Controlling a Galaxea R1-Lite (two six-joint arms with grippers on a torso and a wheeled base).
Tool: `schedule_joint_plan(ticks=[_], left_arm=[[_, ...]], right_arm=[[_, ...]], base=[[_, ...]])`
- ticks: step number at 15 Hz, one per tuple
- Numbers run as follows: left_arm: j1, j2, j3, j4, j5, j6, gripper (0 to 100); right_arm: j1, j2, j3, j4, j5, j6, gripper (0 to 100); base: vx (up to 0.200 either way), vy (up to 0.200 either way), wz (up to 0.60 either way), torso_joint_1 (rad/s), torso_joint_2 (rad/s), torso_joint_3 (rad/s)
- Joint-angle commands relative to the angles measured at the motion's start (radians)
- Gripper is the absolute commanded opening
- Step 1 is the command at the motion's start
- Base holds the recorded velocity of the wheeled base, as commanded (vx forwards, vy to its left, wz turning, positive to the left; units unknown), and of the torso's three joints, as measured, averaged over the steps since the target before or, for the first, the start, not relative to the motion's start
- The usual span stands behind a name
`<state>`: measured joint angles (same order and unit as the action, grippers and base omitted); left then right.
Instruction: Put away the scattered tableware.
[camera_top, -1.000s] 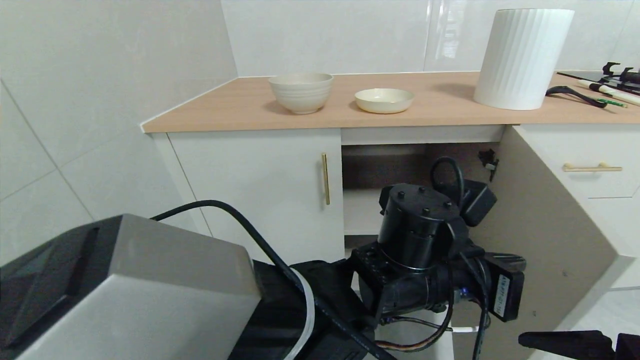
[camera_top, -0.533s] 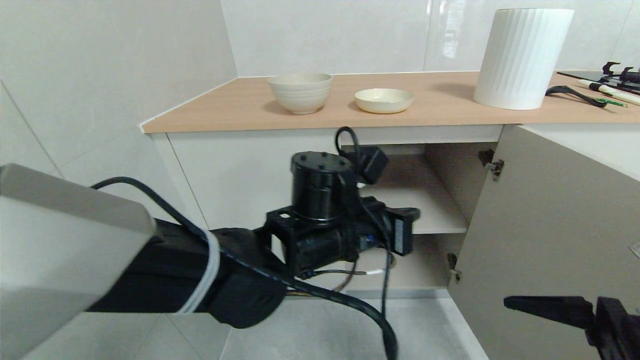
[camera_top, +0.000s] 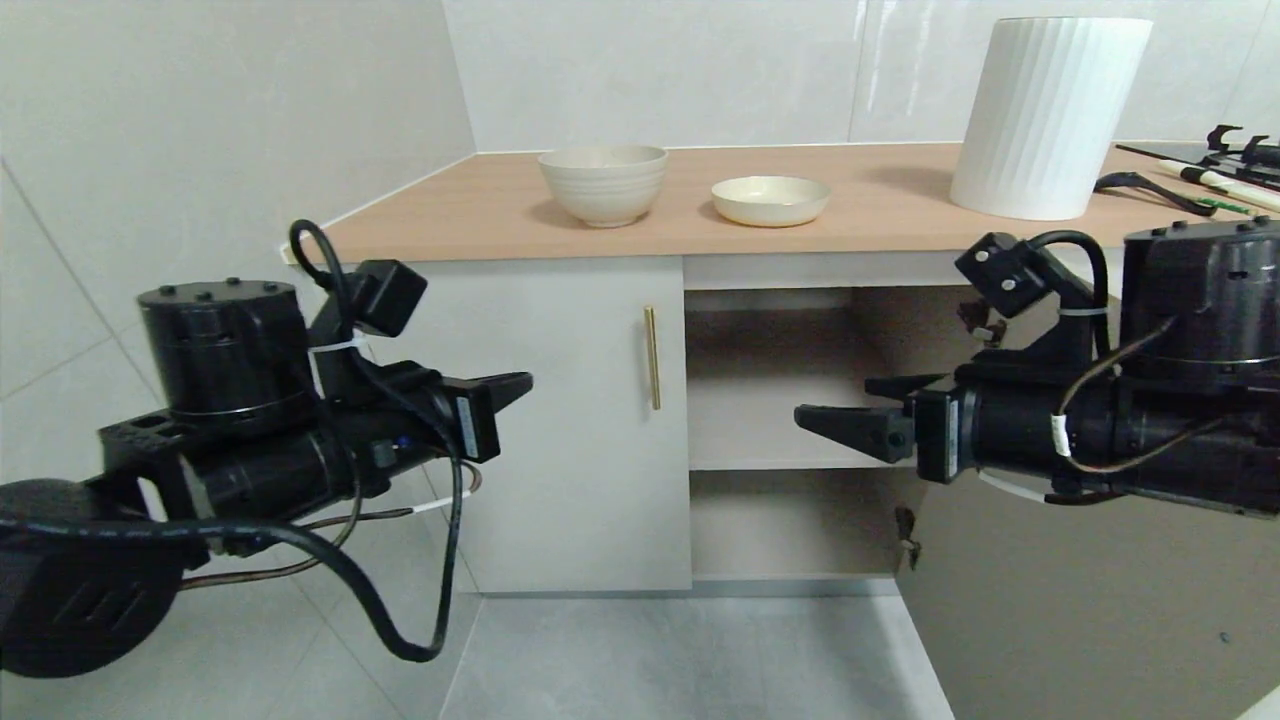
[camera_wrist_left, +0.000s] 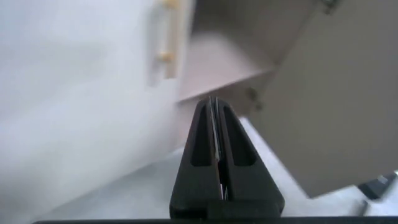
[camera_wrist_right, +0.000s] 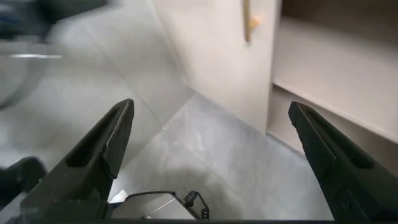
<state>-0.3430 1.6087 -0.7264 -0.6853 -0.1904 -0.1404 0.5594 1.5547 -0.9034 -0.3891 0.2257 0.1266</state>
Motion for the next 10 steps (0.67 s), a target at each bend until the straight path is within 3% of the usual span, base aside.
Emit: schedule_joint_plan(ticks=[1,10], left_arm=[[0.036,-0.072,0.033,0.000,-0.006,0.002,100],[0.036,-0.098,0.019,-0.011,0.011,0.005,100]], right_arm=[[-0.003,0.067,-0.014,0.012,-0.006,0.016,100],[-0.009,-0.022,0.034,0.041,-0.052,0.021,100]], base=[[0.000,0.000,0.00,0.000,0.00,0.000],[0.000,0.000,0.00,0.000,0.00,0.000]])
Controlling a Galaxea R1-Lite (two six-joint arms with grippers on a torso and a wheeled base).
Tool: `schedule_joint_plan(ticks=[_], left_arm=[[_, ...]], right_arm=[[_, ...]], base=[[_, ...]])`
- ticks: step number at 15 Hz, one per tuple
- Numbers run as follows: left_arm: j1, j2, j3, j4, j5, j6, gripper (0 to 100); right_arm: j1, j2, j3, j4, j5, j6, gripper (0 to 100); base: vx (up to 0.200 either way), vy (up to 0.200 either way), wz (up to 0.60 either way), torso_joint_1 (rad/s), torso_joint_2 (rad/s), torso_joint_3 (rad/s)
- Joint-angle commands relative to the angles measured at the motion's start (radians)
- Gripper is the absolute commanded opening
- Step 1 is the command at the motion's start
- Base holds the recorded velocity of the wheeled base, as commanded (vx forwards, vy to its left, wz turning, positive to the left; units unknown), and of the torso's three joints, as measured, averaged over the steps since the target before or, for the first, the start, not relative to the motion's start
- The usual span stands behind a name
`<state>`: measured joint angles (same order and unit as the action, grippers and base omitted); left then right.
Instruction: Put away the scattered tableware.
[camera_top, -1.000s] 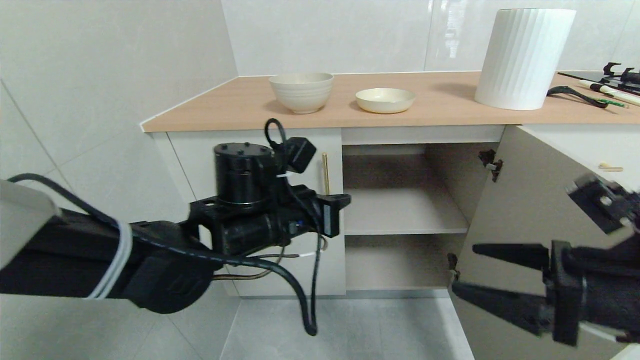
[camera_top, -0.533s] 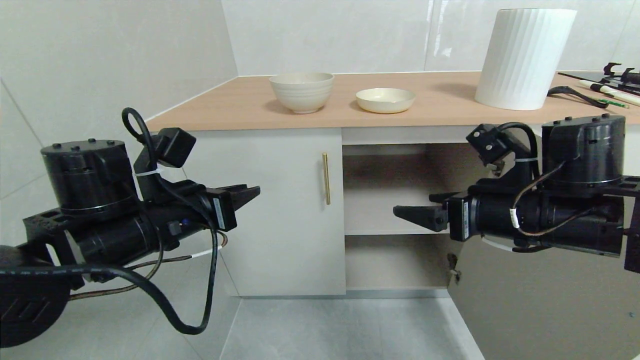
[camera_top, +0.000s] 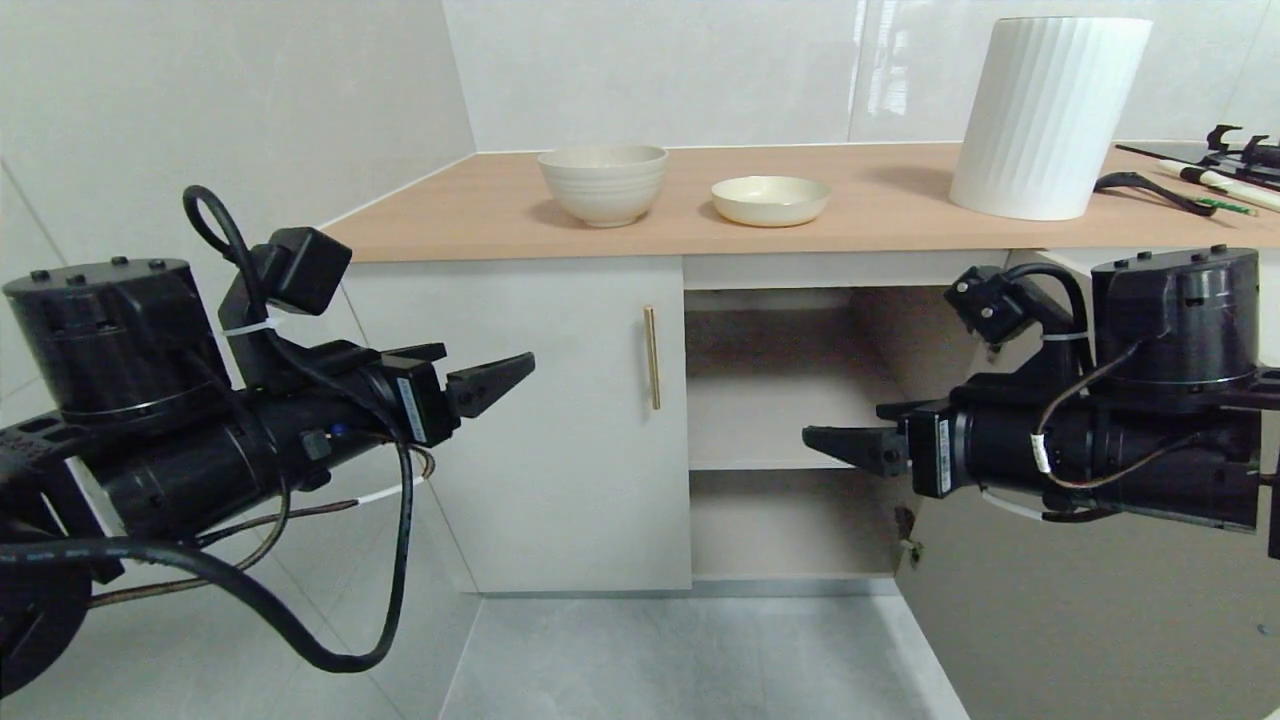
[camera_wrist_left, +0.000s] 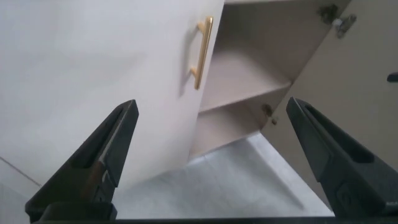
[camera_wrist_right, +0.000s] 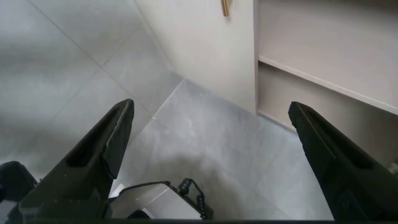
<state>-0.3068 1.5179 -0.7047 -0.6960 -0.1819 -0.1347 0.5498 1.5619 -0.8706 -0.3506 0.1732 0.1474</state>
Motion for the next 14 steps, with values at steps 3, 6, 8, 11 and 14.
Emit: schedule_joint_plan(ticks=[3,6,8,11,14], left_arm=[[0.000,-0.010,-0.004,-0.002,0.021,0.000,100],[0.000,-0.027,-0.001,0.009,0.021,0.001,100],[0.000,-0.041,-0.007,0.038,0.021,0.001,100],[0.000,-0.044,-0.015,0.062,0.021,0.001,100],[0.000,-0.042,-0.015,0.062,0.021,0.001,100]], right_arm=[[0.006,-0.052,-0.008,0.059,0.003,0.000,100],[0.009,-0.054,-0.007,0.061,0.002,-0.002,100],[0.010,-0.056,-0.007,0.064,0.002,-0.002,100],[0.010,-0.057,-0.004,0.065,0.002,-0.003,100],[0.012,-0.057,-0.001,0.065,0.002,-0.005,100]], base=[[0.000,0.000,0.00,0.000,0.00,0.000],[0.000,0.000,0.00,0.000,0.00,0.000],[0.100,0.000,0.00,0.001,0.00,0.001],[0.200,0.000,0.00,-0.001,0.00,0.004],[0.200,0.000,0.00,0.010,0.00,0.001]])
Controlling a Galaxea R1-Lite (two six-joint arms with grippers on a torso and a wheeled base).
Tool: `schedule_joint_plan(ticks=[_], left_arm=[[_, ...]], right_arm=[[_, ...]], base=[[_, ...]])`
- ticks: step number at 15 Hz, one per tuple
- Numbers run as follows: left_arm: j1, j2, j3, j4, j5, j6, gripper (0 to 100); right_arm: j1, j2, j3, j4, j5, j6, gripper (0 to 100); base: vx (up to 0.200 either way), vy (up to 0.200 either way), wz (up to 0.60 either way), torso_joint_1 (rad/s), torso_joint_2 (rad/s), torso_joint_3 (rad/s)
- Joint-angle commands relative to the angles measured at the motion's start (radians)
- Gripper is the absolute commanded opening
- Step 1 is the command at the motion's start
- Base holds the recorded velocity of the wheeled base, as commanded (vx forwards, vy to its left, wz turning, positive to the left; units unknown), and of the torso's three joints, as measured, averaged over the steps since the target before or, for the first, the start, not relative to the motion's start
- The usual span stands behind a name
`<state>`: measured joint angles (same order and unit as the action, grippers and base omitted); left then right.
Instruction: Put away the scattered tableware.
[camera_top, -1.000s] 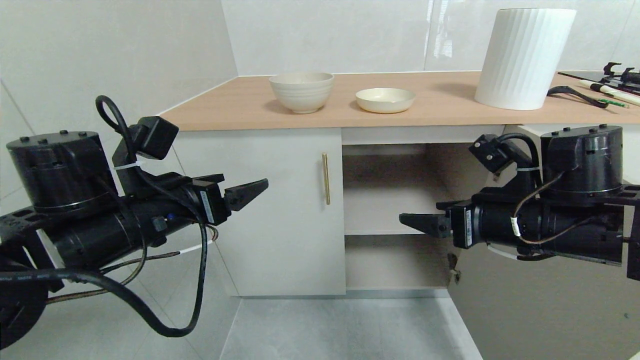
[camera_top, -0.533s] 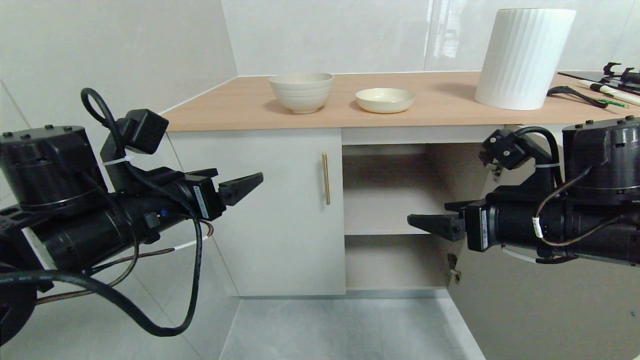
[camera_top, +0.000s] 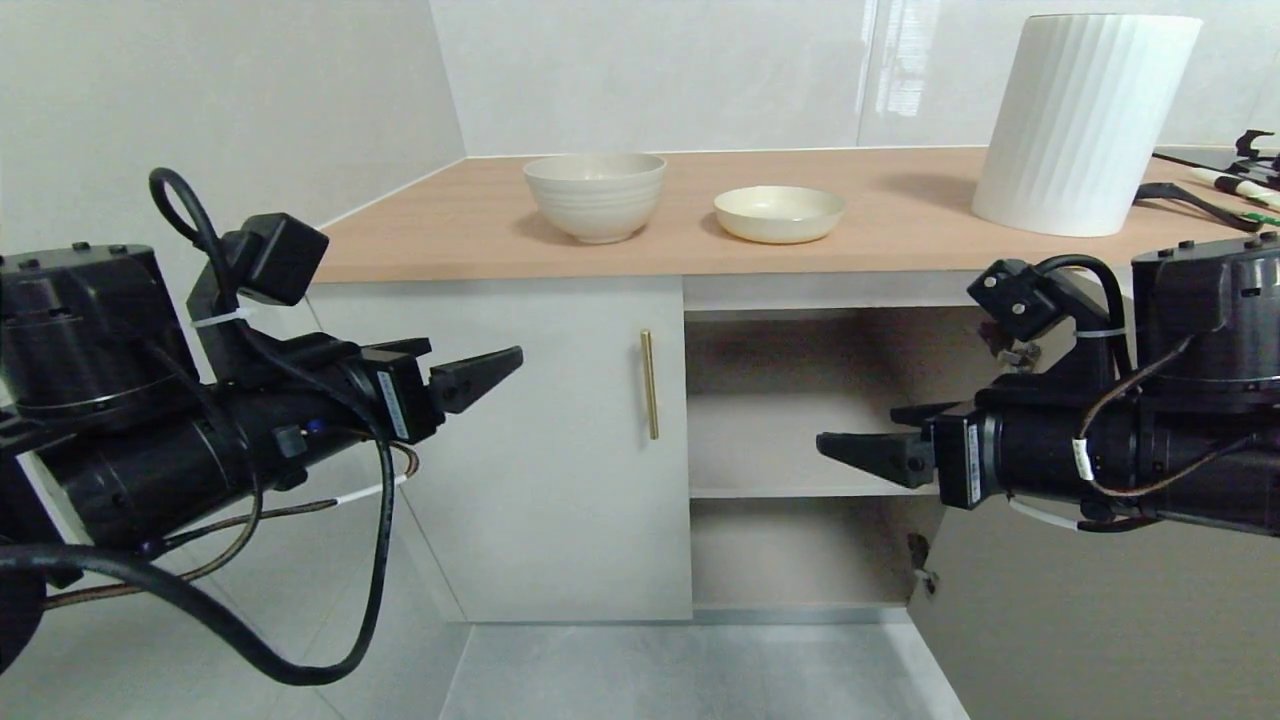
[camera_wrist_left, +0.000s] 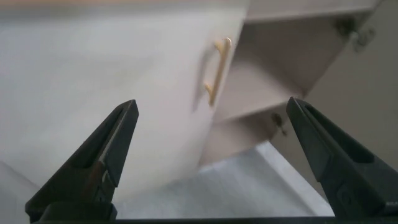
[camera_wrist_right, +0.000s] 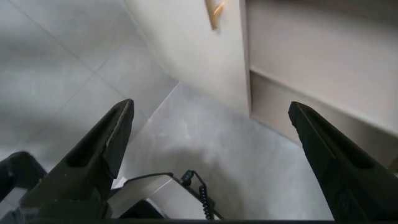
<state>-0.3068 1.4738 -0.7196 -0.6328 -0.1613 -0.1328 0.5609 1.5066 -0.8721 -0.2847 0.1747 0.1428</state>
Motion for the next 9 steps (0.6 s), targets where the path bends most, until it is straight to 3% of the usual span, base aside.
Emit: schedule_joint_plan(ticks=[1,5,9], left_arm=[[0.000,0.005,0.000,-0.001,0.000,-0.001,100],[0.000,0.003,0.000,-0.001,-0.001,-0.001,100],[0.000,-0.020,0.003,-0.005,0.000,-0.002,100]], right_arm=[[0.001,-0.002,0.001,-0.001,0.000,0.000,100],[0.001,-0.005,0.030,-0.011,0.008,-0.005,100],[0.001,-0.008,0.059,-0.030,0.006,-0.065,100]], base=[[0.200,0.000,0.00,0.007,0.00,-0.002],[0.200,0.000,0.00,0.002,0.00,0.002],[0.000,0.000,0.00,0.000,0.00,0.000]])
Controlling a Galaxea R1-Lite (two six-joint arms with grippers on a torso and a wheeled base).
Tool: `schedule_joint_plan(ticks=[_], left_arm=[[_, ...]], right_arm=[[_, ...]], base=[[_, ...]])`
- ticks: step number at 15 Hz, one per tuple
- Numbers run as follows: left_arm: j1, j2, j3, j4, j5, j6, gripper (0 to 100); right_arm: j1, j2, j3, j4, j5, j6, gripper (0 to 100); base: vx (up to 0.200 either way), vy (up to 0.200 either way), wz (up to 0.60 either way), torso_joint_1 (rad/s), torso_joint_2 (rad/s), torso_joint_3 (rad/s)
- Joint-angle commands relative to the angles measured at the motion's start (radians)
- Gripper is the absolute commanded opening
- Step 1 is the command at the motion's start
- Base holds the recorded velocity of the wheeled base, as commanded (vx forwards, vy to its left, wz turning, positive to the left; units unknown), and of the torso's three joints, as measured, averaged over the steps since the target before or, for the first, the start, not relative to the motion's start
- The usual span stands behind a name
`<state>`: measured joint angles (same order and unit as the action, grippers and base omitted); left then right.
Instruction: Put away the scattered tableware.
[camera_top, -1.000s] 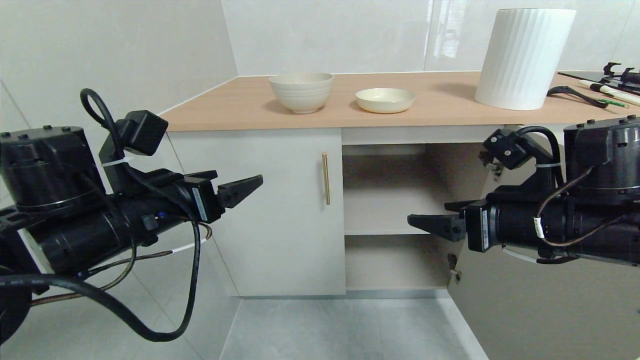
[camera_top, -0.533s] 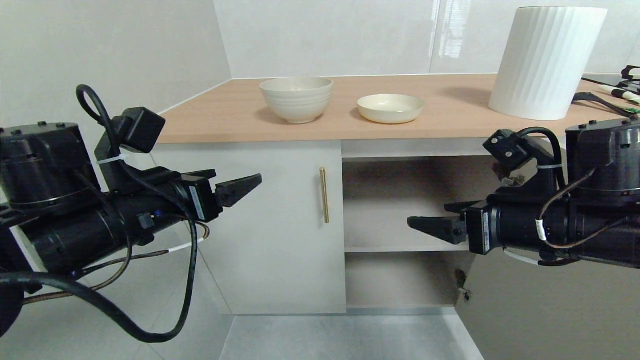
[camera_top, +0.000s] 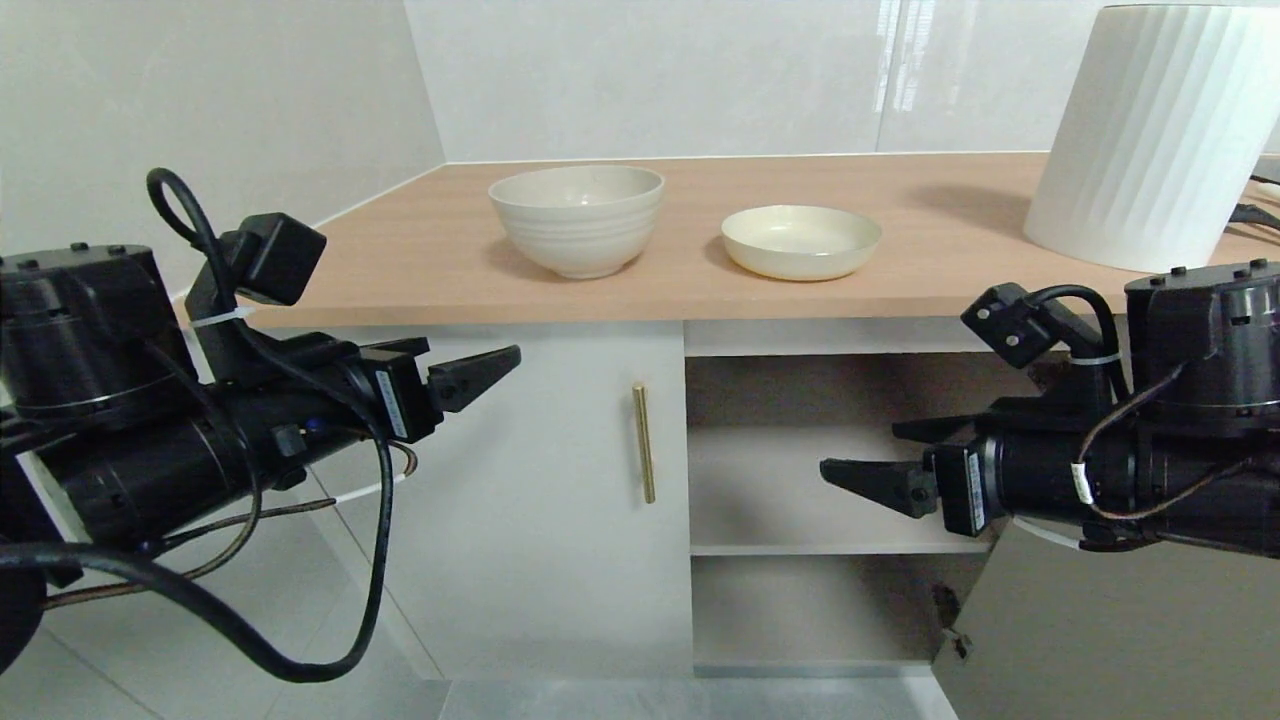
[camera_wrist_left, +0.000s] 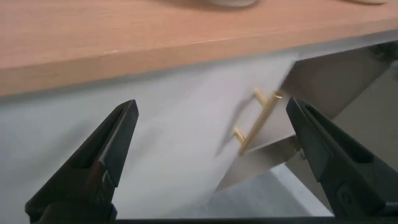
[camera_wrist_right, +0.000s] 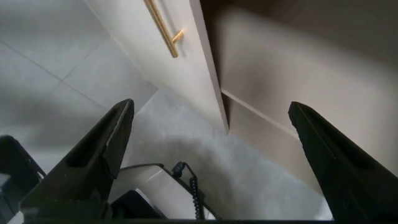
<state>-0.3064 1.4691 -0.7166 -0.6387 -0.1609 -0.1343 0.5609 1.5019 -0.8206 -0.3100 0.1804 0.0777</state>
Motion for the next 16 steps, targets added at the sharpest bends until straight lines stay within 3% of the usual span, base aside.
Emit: schedule_joint_plan(ticks=[1,7,10,16], left_arm=[[0.001,-0.024,0.000,0.002,0.000,-0.001,100],[0.003,-0.030,0.000,0.004,-0.002,-0.002,100],[0.006,-0.029,-0.001,0.004,-0.003,-0.002,100],[0.006,-0.001,-0.003,0.002,-0.005,-0.002,100]], right_arm=[[0.001,-0.003,0.011,-0.012,0.001,-0.001,100],[0.001,-0.015,0.021,-0.018,0.001,-0.015,100],[0.001,-0.015,0.021,-0.018,0.002,-0.018,100],[-0.001,-0.009,0.018,-0.020,0.001,-0.018,100]], base=[[0.000,0.000,0.00,0.000,0.00,0.000],[0.000,0.000,0.00,0.062,-0.13,-0.120],[0.000,0.000,0.00,0.080,-0.50,-0.271],[0.000,0.000,0.00,0.236,-0.47,-0.269]])
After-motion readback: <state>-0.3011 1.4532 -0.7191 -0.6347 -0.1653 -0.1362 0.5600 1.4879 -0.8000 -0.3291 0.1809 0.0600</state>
